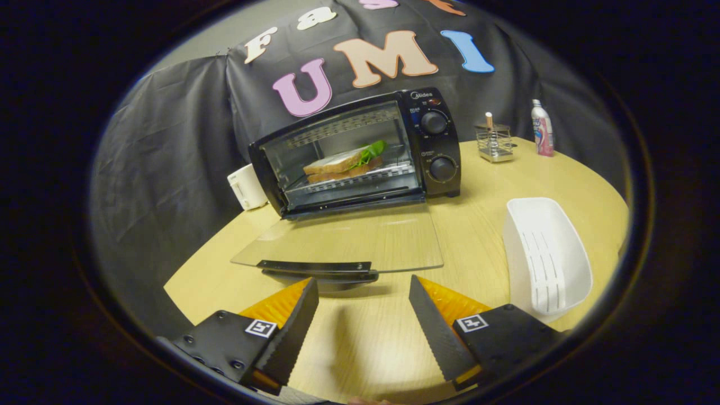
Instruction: Open the toaster oven, put the food inside, and close the toaster oven door.
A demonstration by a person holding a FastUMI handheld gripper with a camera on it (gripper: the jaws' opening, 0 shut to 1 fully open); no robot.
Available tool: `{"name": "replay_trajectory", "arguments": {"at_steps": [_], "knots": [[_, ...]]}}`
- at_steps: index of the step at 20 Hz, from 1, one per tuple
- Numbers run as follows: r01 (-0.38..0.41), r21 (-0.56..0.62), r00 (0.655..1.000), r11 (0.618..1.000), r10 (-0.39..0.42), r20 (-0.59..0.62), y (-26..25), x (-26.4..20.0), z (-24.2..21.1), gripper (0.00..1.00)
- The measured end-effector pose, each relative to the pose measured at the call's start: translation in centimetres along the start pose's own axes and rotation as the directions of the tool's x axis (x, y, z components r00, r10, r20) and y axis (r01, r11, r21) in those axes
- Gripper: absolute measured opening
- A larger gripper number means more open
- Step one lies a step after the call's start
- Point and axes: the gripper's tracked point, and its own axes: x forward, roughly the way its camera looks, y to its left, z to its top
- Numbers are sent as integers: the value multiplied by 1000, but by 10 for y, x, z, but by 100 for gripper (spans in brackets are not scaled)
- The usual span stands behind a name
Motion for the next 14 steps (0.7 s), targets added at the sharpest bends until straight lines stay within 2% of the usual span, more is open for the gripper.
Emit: {"name": "replay_trajectory", "arguments": {"at_steps": [2,9,14], "knots": [[20,-10,1000,1000,-20,19,-4,4,6,100],[16,5,999,1000,-16,48,1,0,15,100],[3,13,993,1000,-5,119,9,-6,43,100]]}}
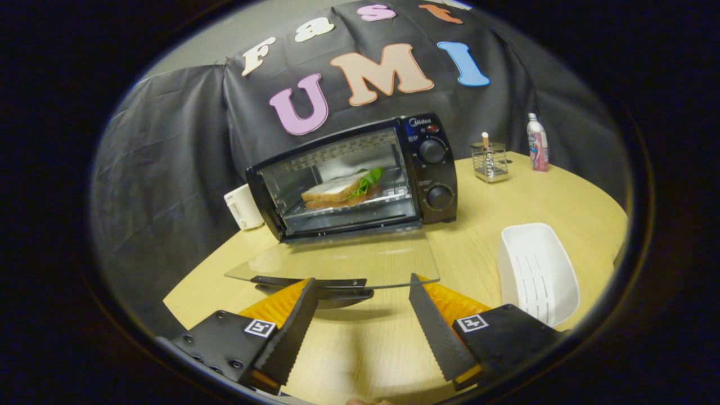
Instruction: Open the toaster oven, put the food inside, and close the toaster oven door.
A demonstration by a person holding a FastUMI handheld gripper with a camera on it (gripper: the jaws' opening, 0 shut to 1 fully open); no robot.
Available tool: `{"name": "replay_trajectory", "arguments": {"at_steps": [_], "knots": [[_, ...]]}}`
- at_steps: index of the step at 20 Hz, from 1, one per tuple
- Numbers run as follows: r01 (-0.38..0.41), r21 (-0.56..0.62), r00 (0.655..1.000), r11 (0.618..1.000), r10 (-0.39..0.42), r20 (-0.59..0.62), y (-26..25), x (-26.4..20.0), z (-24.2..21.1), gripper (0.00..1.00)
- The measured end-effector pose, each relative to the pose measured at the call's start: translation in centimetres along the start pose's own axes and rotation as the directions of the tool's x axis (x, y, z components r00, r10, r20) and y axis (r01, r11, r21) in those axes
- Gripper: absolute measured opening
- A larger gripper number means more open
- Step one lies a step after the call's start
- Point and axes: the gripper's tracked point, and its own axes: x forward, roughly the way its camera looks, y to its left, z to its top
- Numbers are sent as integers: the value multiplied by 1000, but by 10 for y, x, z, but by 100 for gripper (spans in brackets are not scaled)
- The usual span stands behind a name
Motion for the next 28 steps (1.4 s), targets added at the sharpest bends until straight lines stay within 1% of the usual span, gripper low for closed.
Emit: {"name": "replay_trajectory", "arguments": {"at_steps": [3,9,15,22,24,26,28], "knots": [[-14,25,999,1000,12,41,6,3,21,100],[-33,40,997,999,30,73,12,7,47,100],[-60,96,990,994,47,133,17,20,82,100],[-56,134,984,989,32,178,19,40,116,100],[-52,123,979,991,26,204,21,46,128,100],[-28,54,970,998,14,242,21,54,143,100],[1,25,968,1000,-7,249,22,63,154,100]]}}
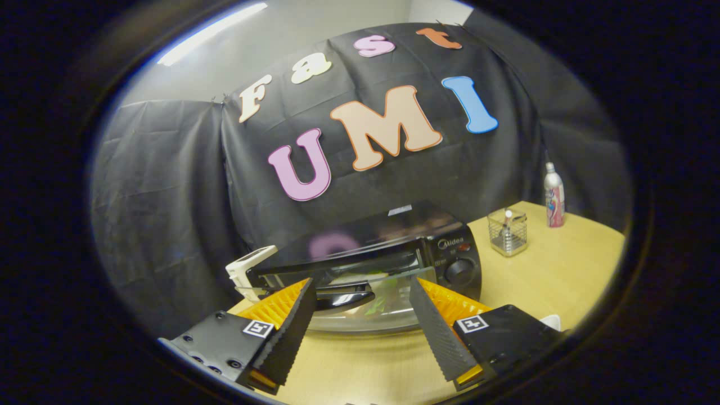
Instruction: Open the toaster oven, put the food inside, and close the toaster oven door.
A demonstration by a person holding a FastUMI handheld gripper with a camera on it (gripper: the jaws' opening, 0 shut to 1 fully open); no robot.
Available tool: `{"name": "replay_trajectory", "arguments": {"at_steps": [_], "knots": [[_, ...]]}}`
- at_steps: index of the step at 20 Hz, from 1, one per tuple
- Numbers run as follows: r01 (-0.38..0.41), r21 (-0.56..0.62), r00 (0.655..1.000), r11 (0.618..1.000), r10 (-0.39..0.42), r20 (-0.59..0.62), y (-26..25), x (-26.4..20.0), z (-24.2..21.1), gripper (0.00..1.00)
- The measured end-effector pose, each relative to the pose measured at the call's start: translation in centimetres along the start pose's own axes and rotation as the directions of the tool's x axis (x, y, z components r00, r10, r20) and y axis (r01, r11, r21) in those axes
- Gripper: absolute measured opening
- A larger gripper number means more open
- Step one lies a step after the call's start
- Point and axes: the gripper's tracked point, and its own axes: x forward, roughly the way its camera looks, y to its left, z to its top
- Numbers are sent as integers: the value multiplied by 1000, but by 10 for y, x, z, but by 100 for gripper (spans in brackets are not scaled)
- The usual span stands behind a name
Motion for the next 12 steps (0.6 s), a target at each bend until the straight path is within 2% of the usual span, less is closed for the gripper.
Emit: {"name": "replay_trajectory", "arguments": {"at_steps": [12], "knots": [[1,5,999,1000,-1,33,0,41,15,100]]}}
